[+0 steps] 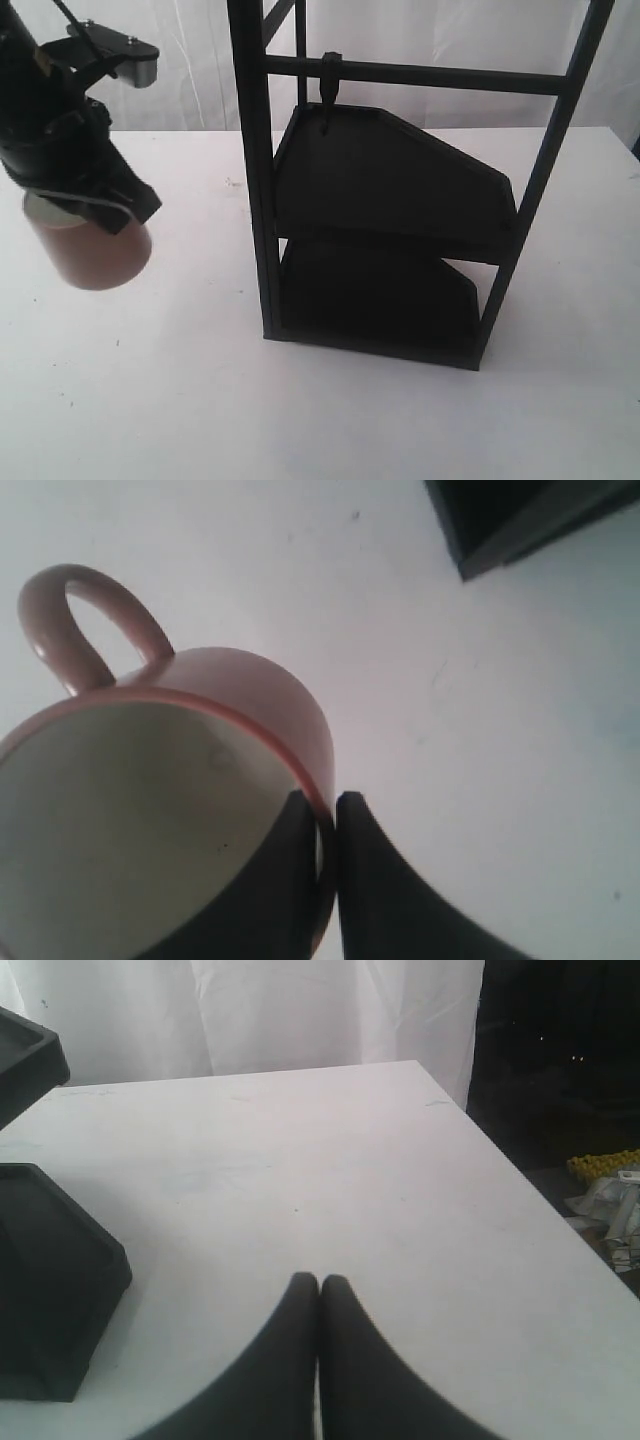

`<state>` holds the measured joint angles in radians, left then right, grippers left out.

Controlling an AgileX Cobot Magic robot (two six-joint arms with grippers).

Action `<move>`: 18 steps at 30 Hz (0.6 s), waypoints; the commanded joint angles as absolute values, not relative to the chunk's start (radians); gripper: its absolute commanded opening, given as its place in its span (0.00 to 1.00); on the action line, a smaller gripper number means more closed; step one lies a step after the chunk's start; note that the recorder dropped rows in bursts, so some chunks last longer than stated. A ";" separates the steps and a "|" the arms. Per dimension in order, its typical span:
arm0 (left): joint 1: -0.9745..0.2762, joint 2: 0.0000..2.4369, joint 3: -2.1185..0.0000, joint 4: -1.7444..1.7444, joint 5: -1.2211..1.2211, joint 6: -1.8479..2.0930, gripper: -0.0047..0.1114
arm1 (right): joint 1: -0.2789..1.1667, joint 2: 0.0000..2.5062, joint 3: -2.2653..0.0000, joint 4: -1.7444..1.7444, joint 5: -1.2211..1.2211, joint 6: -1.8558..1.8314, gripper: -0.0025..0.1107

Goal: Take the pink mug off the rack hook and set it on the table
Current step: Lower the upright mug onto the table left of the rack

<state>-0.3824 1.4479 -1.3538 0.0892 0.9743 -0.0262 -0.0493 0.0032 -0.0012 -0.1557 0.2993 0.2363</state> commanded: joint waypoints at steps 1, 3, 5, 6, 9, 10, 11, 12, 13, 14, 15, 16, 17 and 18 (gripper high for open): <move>-0.381 1.469 -1.360 0.059 0.827 -0.075 0.04 | -0.046 0.000 0.000 -0.151 0.291 0.239 0.02; -0.381 1.485 -1.360 0.053 0.805 -0.098 0.04 | -0.046 0.000 0.000 -0.151 0.291 0.239 0.02; -0.381 1.501 -1.360 0.051 0.804 -0.129 0.04 | -0.046 0.000 0.000 -0.151 0.291 0.239 0.02; -0.381 1.506 -1.360 0.045 0.809 -0.135 0.04 | -0.046 0.000 0.000 -0.151 0.291 0.239 0.02; -0.381 1.524 -1.360 0.031 0.824 -0.135 0.04 | -0.046 0.000 0.000 -0.151 0.291 0.239 0.02; -0.381 1.529 -1.360 0.027 0.824 -0.135 0.04 | -0.046 0.000 0.000 -0.151 0.291 0.239 0.02; -0.381 1.532 -1.358 0.027 0.824 -0.135 0.04 | -0.046 0.000 0.000 -0.151 0.291 0.239 0.02; -0.381 1.538 -1.358 0.027 0.824 -0.135 0.04 | -0.046 0.000 0.000 -0.151 0.291 0.239 0.02; -0.381 1.542 -1.357 0.027 0.824 -0.135 0.04 | -0.046 0.000 0.000 -0.151 0.291 0.239 0.02; -0.381 1.548 -1.357 0.027 0.821 -0.135 0.04 | -0.046 0.000 0.000 -0.151 0.291 0.239 0.02; -0.381 1.552 -1.357 0.027 0.819 -0.135 0.04 | -0.046 0.000 0.000 -0.151 0.291 0.239 0.02; -0.381 1.555 -1.357 0.027 0.813 -0.135 0.04 | -0.046 0.000 0.000 -0.151 0.291 0.239 0.02; -0.381 1.560 -1.357 0.027 0.808 -0.135 0.04 | -0.046 0.000 0.000 -0.151 0.291 0.239 0.02; -0.381 1.566 -1.357 0.027 0.804 -0.135 0.04 | -0.046 0.000 0.000 -0.151 0.291 0.239 0.02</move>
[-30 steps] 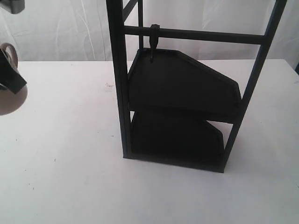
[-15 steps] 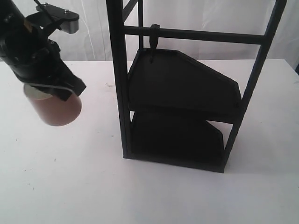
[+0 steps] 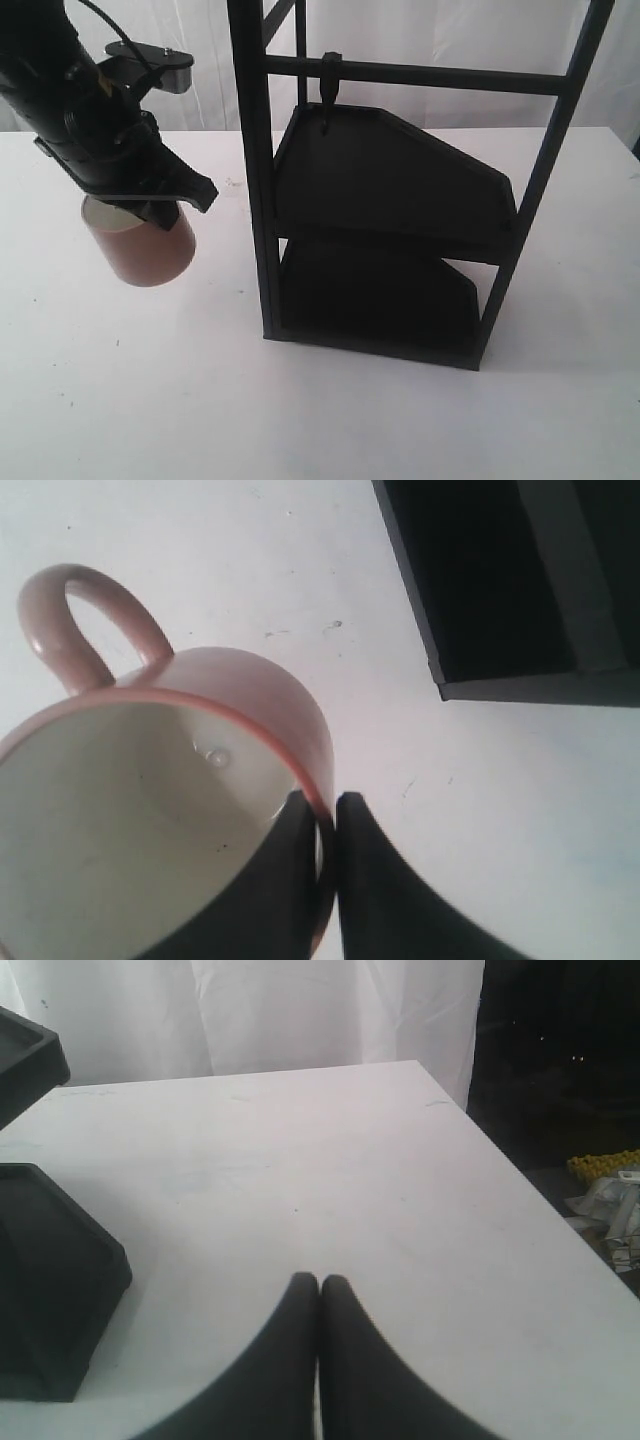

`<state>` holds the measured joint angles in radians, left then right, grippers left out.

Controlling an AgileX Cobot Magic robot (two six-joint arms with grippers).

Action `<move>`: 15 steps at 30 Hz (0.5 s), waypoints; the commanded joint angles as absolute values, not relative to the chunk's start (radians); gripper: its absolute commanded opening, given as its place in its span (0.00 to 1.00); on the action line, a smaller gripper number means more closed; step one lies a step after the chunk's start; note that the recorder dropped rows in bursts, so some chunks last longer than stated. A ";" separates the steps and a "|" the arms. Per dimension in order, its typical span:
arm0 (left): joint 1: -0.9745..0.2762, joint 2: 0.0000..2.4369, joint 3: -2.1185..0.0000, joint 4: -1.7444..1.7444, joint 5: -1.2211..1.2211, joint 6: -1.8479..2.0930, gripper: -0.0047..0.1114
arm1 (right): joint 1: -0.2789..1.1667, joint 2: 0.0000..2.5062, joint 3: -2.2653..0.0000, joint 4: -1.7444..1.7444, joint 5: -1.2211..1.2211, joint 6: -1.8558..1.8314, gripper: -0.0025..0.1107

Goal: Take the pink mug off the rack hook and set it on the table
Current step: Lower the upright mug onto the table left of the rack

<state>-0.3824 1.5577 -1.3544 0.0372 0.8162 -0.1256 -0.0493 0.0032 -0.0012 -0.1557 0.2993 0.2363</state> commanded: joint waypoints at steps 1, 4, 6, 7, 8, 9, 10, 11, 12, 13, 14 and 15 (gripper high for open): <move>-0.381 1.568 -1.357 0.027 0.800 -0.135 0.04 | -0.046 0.000 0.000 -0.151 0.291 0.239 0.02; -0.381 1.579 -1.357 0.027 0.783 -0.135 0.04 | -0.046 0.000 0.000 -0.151 0.291 0.239 0.02; -0.381 1.588 -1.357 0.027 0.773 -0.135 0.04 | -0.046 0.000 0.000 -0.151 0.291 0.239 0.02; -0.381 1.592 -1.357 0.027 0.773 -0.135 0.04 | -0.046 0.000 0.000 -0.151 0.291 0.239 0.02; -0.381 1.598 -1.357 0.027 0.770 -0.135 0.04 | -0.046 0.000 0.000 -0.151 0.291 0.239 0.02; -0.381 1.609 -1.357 0.027 0.769 -0.135 0.04 | -0.046 0.000 0.000 -0.151 0.291 0.239 0.02; -0.381 1.618 -1.357 0.027 0.768 -0.135 0.04 | -0.046 0.000 0.000 -0.151 0.291 0.239 0.02; -0.381 1.630 -1.357 0.027 0.768 -0.135 0.04 | -0.046 0.000 0.000 -0.151 0.291 0.239 0.02; -0.381 1.642 -1.357 0.025 0.768 -0.135 0.04 | -0.046 0.000 0.000 -0.151 0.291 0.239 0.02; -0.381 1.654 -1.357 0.023 0.768 -0.135 0.04 | -0.046 0.000 0.000 -0.151 0.291 0.239 0.02; -0.381 1.666 -1.357 0.018 0.768 -0.135 0.04 | -0.046 0.000 0.000 -0.151 0.291 0.239 0.02; -0.381 1.676 -1.357 0.019 0.768 -0.135 0.04 | -0.046 0.000 0.000 -0.151 0.291 0.239 0.02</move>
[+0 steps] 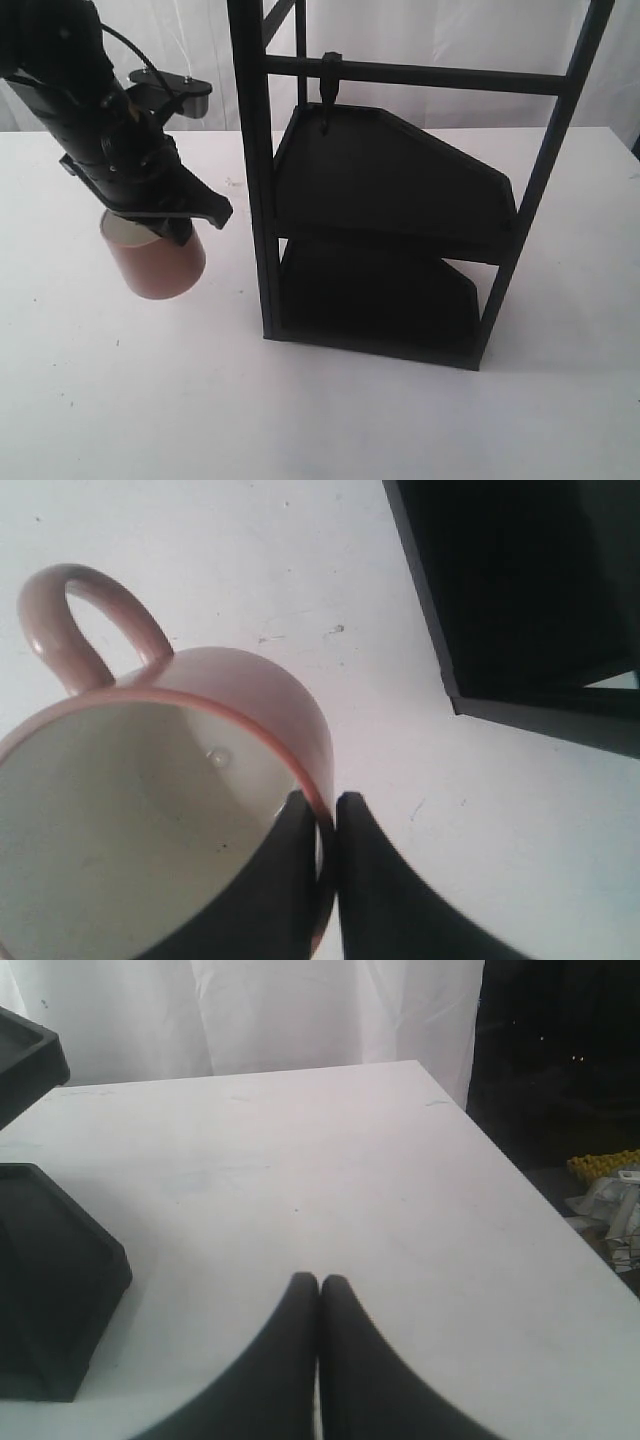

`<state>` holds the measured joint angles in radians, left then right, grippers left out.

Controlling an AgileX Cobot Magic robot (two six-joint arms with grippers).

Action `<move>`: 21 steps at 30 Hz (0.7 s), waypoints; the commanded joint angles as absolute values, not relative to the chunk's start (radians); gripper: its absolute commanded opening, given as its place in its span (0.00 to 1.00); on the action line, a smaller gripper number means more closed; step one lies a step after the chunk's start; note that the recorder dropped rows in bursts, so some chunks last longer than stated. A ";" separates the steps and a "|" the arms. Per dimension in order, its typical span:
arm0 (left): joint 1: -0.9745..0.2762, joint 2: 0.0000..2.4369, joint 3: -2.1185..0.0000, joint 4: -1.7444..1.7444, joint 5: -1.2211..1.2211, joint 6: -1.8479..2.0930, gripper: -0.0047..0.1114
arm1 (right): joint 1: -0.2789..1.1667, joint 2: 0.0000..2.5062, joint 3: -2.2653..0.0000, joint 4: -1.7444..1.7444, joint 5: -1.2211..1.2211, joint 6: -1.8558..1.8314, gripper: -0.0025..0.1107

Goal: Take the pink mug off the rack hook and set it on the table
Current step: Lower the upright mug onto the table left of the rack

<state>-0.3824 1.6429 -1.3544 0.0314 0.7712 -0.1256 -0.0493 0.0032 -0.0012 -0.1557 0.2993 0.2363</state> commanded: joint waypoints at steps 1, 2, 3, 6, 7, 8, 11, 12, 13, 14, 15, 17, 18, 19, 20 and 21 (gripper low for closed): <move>-0.381 1.684 -1.357 0.019 0.768 -0.135 0.04 | -0.046 0.000 0.000 -0.151 0.291 0.239 0.02; -0.381 1.692 -1.357 0.016 0.768 -0.135 0.04 | -0.046 0.000 0.000 -0.151 0.291 0.239 0.02; -0.381 1.701 -1.357 0.016 0.768 -0.135 0.04 | -0.046 0.000 0.000 -0.151 0.291 0.239 0.02; -0.381 1.722 -1.357 0.016 0.768 -0.135 0.04 | -0.046 0.000 0.000 -0.151 0.291 0.239 0.02; -0.381 1.731 -1.357 0.016 0.768 -0.135 0.04 | -0.046 0.000 0.000 -0.151 0.291 0.239 0.02; -0.381 1.738 -1.357 0.016 0.768 -0.135 0.04 | -0.046 0.000 0.000 -0.151 0.291 0.239 0.02; -0.381 1.758 -1.357 0.016 0.765 -0.135 0.04 | -0.046 0.000 0.000 -0.151 0.289 0.239 0.02; -0.381 1.758 -1.357 0.016 0.762 -0.135 0.04 | -0.046 0.000 0.000 -0.151 0.289 0.239 0.02; -0.381 1.758 -1.357 0.016 0.753 -0.135 0.04 | -0.046 0.000 0.000 -0.151 0.286 0.239 0.02; -0.381 1.758 -1.357 0.016 0.743 -0.135 0.04 | -0.046 0.000 0.000 -0.151 0.283 0.239 0.02; -0.381 1.758 -1.357 0.016 0.731 -0.135 0.04 | -0.046 0.000 0.000 -0.151 0.283 0.239 0.02; -0.381 1.758 -1.357 0.011 0.720 -0.135 0.04 | -0.046 0.000 0.000 -0.151 0.282 0.239 0.02; -0.381 1.758 -1.357 0.011 0.712 -0.135 0.04 | -0.046 0.000 0.000 -0.151 0.282 0.239 0.02; -0.381 1.758 -1.357 0.011 0.706 -0.135 0.04 | -0.046 0.000 0.000 -0.151 0.282 0.239 0.02; -0.381 1.758 -1.357 0.008 0.704 -0.135 0.04 | -0.046 0.000 0.000 -0.151 0.282 0.239 0.02; -0.381 1.758 -1.357 0.008 0.704 -0.135 0.04 | -0.046 0.000 0.000 -0.151 0.282 0.239 0.02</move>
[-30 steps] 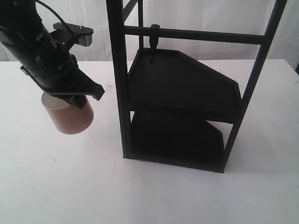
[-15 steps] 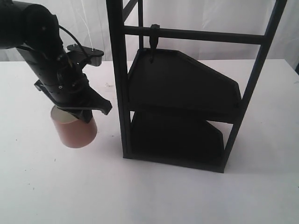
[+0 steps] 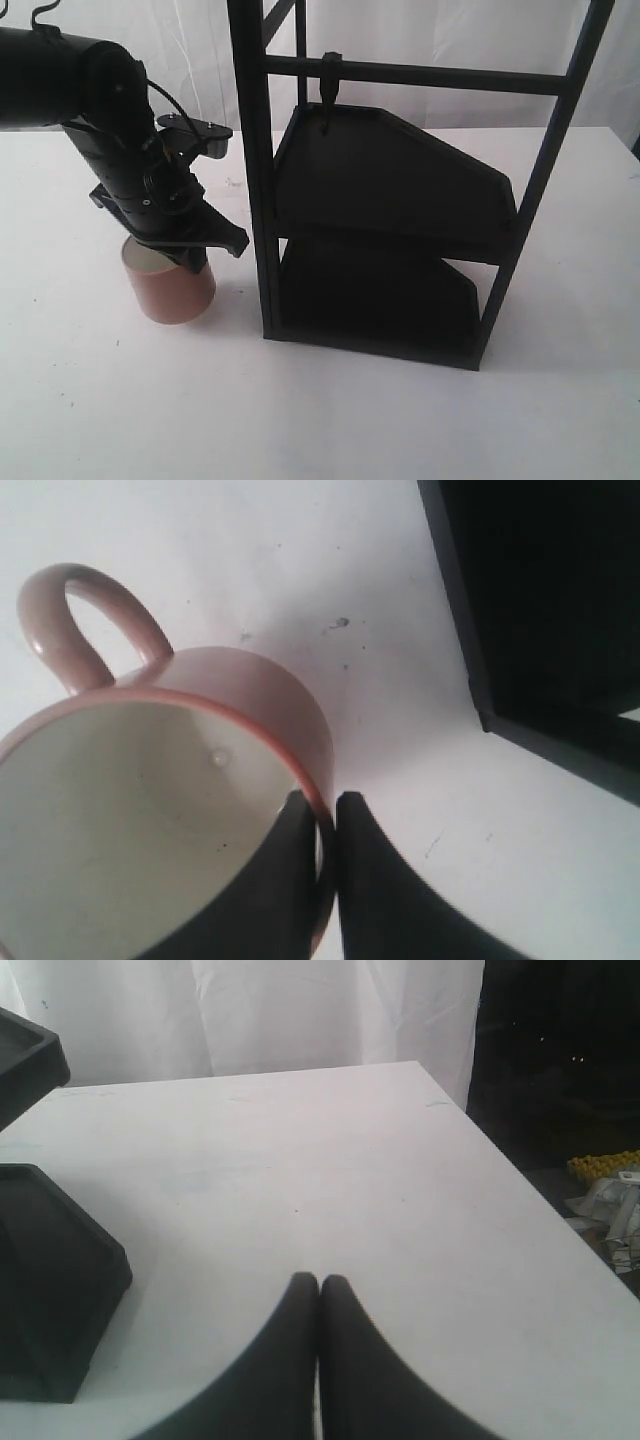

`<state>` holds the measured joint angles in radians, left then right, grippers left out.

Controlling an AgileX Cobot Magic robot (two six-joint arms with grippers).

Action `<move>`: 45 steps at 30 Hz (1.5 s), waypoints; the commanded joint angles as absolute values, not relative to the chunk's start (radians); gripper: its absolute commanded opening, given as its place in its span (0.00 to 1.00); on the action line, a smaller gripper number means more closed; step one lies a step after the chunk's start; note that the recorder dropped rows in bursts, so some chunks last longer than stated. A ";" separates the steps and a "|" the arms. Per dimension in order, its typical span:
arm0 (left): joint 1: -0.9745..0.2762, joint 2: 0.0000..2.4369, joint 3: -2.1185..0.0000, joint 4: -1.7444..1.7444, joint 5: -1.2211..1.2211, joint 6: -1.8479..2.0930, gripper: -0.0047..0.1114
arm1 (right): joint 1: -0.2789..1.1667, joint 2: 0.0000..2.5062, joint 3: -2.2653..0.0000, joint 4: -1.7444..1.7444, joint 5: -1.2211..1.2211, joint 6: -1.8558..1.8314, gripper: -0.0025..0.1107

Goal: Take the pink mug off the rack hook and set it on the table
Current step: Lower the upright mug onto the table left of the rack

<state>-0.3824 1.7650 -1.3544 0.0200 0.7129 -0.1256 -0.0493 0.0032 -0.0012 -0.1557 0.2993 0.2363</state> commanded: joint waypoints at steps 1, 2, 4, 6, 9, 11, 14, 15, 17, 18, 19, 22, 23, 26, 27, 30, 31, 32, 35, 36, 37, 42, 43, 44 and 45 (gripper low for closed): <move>-0.381 1.758 -1.357 0.000 0.703 -0.135 0.04 | -0.046 0.000 0.000 -0.151 0.282 0.239 0.02; -0.381 1.758 -1.357 0.000 0.703 -0.135 0.04 | -0.046 0.000 0.000 -0.151 0.282 0.239 0.02; -0.381 1.758 -1.357 0.000 0.703 -0.135 0.04 | -0.046 0.000 0.000 -0.151 0.282 0.239 0.02; -0.381 1.758 -1.357 0.000 0.700 -0.135 0.04 | -0.046 0.000 0.000 -0.151 0.282 0.239 0.02; -0.381 1.771 -1.357 0.015 0.696 -0.135 0.04 | -0.046 0.000 0.000 -0.151 0.282 0.239 0.02; -0.381 1.781 -1.357 0.015 0.694 -0.138 0.04 | -0.046 0.000 0.000 -0.151 0.282 0.239 0.02; -0.382 1.788 -1.357 -0.008 0.692 -0.146 0.04 | -0.046 0.000 0.000 -0.151 0.282 0.239 0.02; -0.382 1.788 -1.357 -0.008 0.689 -0.146 0.04 | -0.046 0.000 0.000 -0.151 0.282 0.239 0.02; -0.382 1.788 -1.357 -0.008 0.683 -0.146 0.04 | -0.046 0.000 0.000 -0.151 0.282 0.239 0.02; -0.382 1.788 -1.357 -0.008 0.683 -0.146 0.04 | -0.046 0.000 0.000 -0.151 0.282 0.239 0.02; -0.382 1.788 -1.357 -0.008 0.681 -0.146 0.04 | -0.046 0.000 0.000 -0.151 0.282 0.239 0.02; -0.382 1.788 -1.357 -0.008 0.679 -0.146 0.04 | -0.046 0.000 0.000 -0.151 0.281 0.239 0.02; -0.382 1.788 -1.357 -0.008 0.679 -0.144 0.04 | -0.046 0.000 0.000 -0.151 0.281 0.239 0.02; -0.382 1.788 -1.357 -0.008 0.681 -0.143 0.04 | -0.046 0.000 0.000 -0.151 0.281 0.239 0.02; -0.382 1.788 -1.357 -0.008 0.681 -0.143 0.04 | -0.046 0.000 0.000 -0.151 0.281 0.239 0.02; -0.382 1.788 -1.357 -0.006 0.681 -0.139 0.04 | -0.046 0.000 0.000 -0.151 0.281 0.239 0.02; -0.382 1.788 -1.357 -0.006 0.683 -0.135 0.04 | -0.046 0.000 0.000 -0.151 0.281 0.239 0.02; -0.382 1.788 -1.357 -0.006 0.688 -0.135 0.04 | -0.046 0.000 0.000 -0.151 0.281 0.239 0.02; -0.382 1.788 -1.357 -0.006 0.708 -0.135 0.04 | -0.046 0.000 0.000 -0.151 0.281 0.239 0.02; -0.382 1.788 -1.357 -0.006 0.708 -0.135 0.04 | -0.046 0.000 0.000 -0.151 0.281 0.239 0.02; -0.382 1.790 -1.357 -0.006 0.708 -0.135 0.04 | -0.046 0.000 0.000 -0.151 0.281 0.239 0.02; -0.382 1.804 -1.357 -0.007 0.712 -0.135 0.04 | -0.046 0.000 0.000 -0.151 0.281 0.239 0.02; -0.382 1.806 -1.357 -0.007 0.712 -0.135 0.04 | -0.046 0.000 0.000 -0.151 0.281 0.239 0.02; -0.382 1.809 -1.357 -0.007 0.715 -0.135 0.04 | -0.046 0.000 0.000 -0.151 0.281 0.239 0.02; -0.382 1.815 -1.357 -0.007 0.715 -0.139 0.04 | -0.046 0.000 0.000 -0.151 0.281 0.239 0.02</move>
